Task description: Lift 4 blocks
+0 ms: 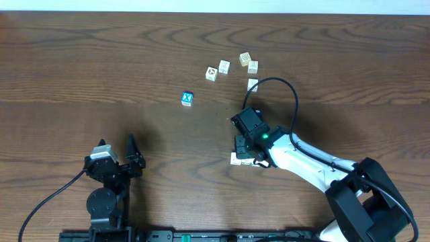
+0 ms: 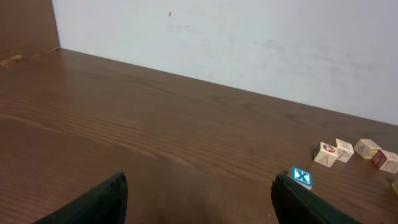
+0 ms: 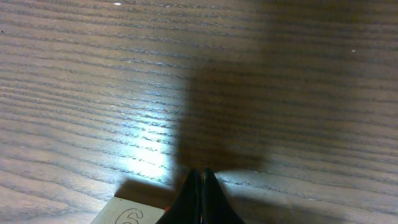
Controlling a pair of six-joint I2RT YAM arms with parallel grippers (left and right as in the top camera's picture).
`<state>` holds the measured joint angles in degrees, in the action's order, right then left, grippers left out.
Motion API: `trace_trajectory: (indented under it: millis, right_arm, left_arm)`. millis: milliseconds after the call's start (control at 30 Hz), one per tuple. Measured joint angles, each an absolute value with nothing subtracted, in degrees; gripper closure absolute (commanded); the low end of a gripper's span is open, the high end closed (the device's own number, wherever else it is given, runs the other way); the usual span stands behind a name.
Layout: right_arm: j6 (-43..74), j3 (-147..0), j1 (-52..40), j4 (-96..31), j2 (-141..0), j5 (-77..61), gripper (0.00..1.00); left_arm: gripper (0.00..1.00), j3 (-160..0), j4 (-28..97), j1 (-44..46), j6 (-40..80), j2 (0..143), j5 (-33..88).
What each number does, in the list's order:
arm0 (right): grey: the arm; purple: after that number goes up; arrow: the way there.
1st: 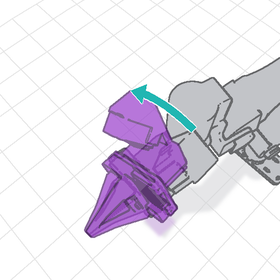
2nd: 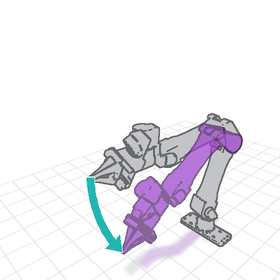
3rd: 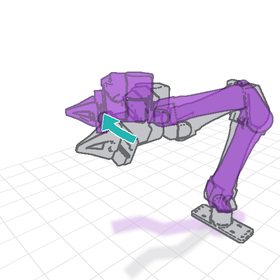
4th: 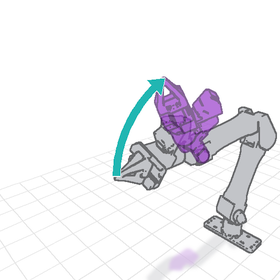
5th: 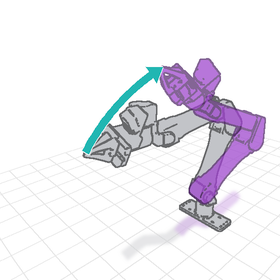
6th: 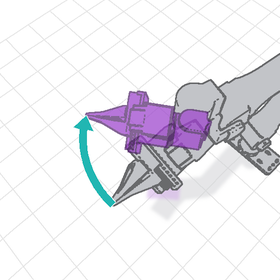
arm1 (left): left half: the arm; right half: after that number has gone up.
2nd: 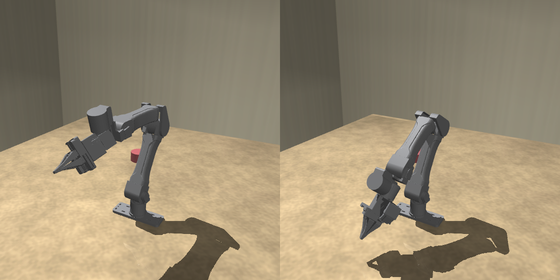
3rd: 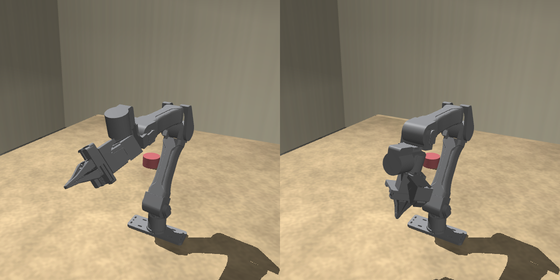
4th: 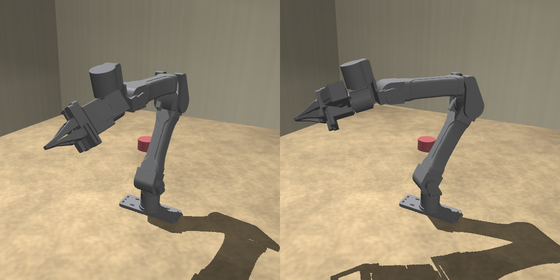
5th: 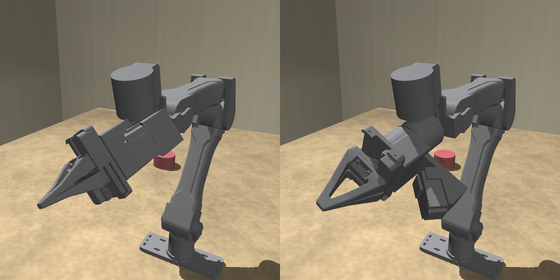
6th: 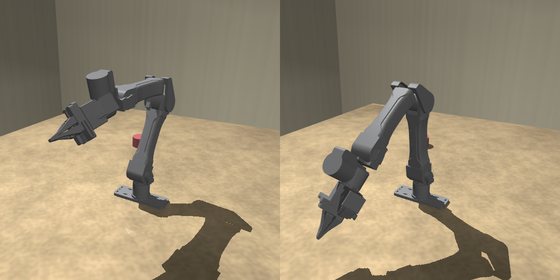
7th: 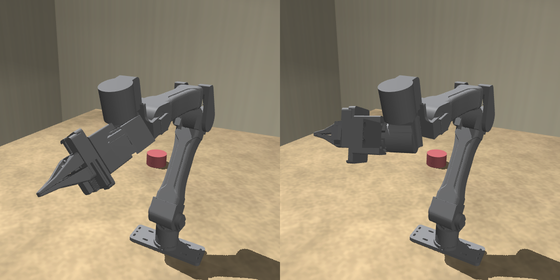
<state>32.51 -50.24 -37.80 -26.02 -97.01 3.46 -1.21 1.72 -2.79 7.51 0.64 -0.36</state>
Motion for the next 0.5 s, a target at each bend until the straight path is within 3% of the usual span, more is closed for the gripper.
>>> trace_trajectory:
  millis: [500]
  right_arm:
    - [32.9, -50.2, -37.8, -26.4, -97.0, 3.4, 0.99]
  left_arm:
    - [0.26, -1.2, 1.7, -2.8, 7.5, 0.6, -0.4]
